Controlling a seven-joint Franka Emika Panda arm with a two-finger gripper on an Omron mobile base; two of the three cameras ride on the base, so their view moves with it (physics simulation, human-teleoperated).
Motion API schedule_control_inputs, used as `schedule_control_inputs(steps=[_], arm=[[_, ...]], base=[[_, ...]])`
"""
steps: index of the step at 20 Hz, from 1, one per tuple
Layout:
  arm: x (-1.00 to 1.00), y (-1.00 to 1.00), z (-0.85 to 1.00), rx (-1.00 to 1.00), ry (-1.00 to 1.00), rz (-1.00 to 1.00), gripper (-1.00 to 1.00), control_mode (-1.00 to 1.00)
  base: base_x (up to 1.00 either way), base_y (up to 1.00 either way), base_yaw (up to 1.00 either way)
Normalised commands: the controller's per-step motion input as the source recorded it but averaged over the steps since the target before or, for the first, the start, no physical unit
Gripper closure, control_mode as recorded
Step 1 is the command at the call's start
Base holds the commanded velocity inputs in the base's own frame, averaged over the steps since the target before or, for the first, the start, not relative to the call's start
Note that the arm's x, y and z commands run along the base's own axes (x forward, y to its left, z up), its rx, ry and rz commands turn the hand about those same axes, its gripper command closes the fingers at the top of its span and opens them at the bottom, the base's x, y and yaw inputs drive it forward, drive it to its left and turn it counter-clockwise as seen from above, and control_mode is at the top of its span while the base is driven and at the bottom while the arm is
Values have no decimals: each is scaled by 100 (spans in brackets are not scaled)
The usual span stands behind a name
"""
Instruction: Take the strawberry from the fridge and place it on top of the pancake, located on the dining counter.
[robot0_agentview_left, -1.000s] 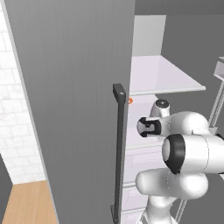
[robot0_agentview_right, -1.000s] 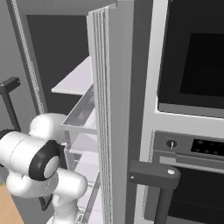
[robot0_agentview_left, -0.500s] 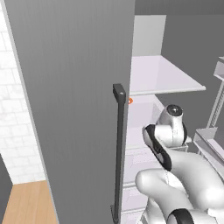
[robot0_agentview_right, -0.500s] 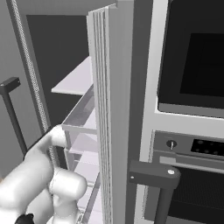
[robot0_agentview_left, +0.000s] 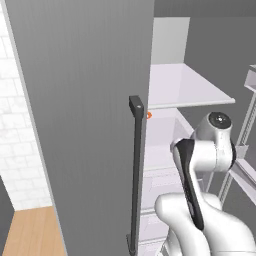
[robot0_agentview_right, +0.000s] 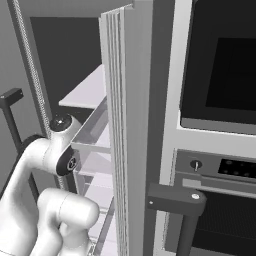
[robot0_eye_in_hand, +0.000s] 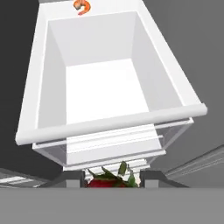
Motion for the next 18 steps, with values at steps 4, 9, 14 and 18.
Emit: schedule_control_inputs(steps=[4, 9, 14, 18], arm=[[-56, 31, 100, 3, 11, 0, 100, -100], [-61, 26, 92, 0, -10, 0, 100, -100], [-50, 3, 53, 1, -26, 0, 100, -100], [-41, 0, 32, 0, -15, 0, 100, -100]], base=[[0, 0, 0], [0, 0, 0], [0, 0, 0], [0, 0, 0]])
